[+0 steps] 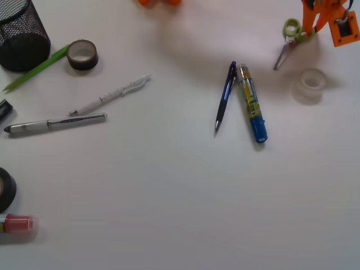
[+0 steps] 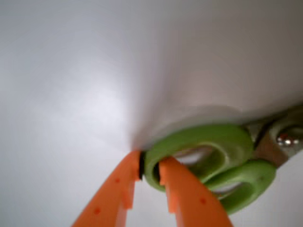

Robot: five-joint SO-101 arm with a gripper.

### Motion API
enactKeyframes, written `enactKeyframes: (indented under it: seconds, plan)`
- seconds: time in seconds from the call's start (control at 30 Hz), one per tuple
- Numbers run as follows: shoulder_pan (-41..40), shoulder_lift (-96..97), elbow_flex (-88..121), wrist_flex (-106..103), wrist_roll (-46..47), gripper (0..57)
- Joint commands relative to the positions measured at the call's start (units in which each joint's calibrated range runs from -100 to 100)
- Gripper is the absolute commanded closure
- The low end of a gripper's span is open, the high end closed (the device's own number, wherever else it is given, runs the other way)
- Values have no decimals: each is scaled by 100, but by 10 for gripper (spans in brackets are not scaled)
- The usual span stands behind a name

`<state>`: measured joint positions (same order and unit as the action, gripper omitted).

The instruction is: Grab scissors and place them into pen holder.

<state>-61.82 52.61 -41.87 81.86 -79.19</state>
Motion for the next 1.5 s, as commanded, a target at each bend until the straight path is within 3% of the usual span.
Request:
enactKeyframes:
  seconds: [0.0, 0.4, 0.63, 0.93, 1.1, 1.33, 1.47]
  plan:
    - [219, 183, -88, -180, 298, 572]
    - [234, 55, -233, 21, 562, 572]
    - [-184, -1050, -659, 1762, -49, 572]
    - [-282, -2597, 102, 1753, -78, 572]
    - [556, -3039, -88, 1307, 855, 571]
    - [2597, -3200, -695, -2123, 3824, 572]
    - [3517, -3583, -976, -1948, 4801, 572]
